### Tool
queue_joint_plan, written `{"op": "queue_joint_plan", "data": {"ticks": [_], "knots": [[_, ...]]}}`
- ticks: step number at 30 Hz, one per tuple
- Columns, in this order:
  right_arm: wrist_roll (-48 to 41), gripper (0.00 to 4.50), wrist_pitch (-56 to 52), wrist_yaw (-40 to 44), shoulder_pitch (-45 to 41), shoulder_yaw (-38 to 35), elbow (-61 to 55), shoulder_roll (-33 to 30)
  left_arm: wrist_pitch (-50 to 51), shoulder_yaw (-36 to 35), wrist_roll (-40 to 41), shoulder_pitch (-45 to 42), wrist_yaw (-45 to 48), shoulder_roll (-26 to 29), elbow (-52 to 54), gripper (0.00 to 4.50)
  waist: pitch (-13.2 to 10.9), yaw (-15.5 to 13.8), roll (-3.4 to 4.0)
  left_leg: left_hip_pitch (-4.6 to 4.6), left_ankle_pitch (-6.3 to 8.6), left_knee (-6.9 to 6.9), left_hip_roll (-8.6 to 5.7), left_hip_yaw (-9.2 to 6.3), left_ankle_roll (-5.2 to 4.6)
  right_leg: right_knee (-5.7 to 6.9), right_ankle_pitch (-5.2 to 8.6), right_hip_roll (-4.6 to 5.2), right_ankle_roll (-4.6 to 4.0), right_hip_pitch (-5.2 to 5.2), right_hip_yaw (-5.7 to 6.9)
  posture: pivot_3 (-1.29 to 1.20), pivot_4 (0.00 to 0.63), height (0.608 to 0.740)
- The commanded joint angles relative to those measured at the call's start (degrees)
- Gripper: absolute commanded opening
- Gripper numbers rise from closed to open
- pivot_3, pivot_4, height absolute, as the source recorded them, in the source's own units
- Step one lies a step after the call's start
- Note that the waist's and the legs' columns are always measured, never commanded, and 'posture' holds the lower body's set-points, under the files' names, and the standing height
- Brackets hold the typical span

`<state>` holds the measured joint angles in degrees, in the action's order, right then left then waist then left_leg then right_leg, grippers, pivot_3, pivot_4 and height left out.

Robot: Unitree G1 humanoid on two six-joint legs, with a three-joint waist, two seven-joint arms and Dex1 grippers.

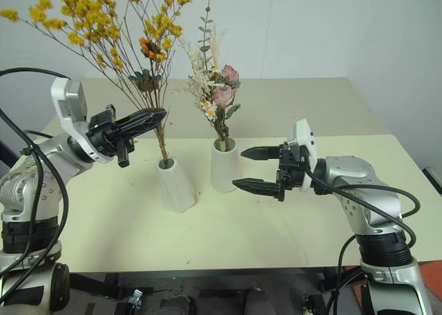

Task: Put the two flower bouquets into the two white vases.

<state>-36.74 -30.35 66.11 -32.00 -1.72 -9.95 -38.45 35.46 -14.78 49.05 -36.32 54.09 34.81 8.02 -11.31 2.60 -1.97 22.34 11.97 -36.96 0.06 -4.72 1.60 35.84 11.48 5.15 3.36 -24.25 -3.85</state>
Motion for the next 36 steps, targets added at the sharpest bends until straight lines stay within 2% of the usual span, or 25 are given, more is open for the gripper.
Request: {"op": "queue_joint_plan", "data": {"ticks": [1,28,36], "knots": [[-0.37,4.50,1.47,0.08,-0.08,-1.20,-1.00,0.18,-1.85,0.05,-0.80,0.03,0.34,-0.01,0.86,0.05,0.00,-0.03,0.00,0.00,0.00,0.00,0.00,0.00,0.00,0.00,0.00,0.00,0.00,0.00,0.00,0.00,0.150,0.740],[0.30,4.50,1.88,-0.08,0.18,-1.26,-0.95,0.38,-2.38,0.43,-2.76,7.05,-1.25,-0.86,2.90,0.05,0.00,0.00,0.00,0.00,0.00,0.01,0.00,0.00,0.00,-0.01,0.00,-0.01,0.00,0.00,0.00,0.00,0.150,0.740],[0.37,4.50,1.80,-0.42,0.52,-1.12,-1.35,0.58,-3.74,1.59,-4.63,6.87,-3.35,-2.70,2.52,0.05,0.00,-0.05,0.00,0.01,0.00,0.00,0.00,0.00,0.00,-0.02,0.00,0.00,0.00,0.01,0.00,0.00,0.150,0.740]]}}
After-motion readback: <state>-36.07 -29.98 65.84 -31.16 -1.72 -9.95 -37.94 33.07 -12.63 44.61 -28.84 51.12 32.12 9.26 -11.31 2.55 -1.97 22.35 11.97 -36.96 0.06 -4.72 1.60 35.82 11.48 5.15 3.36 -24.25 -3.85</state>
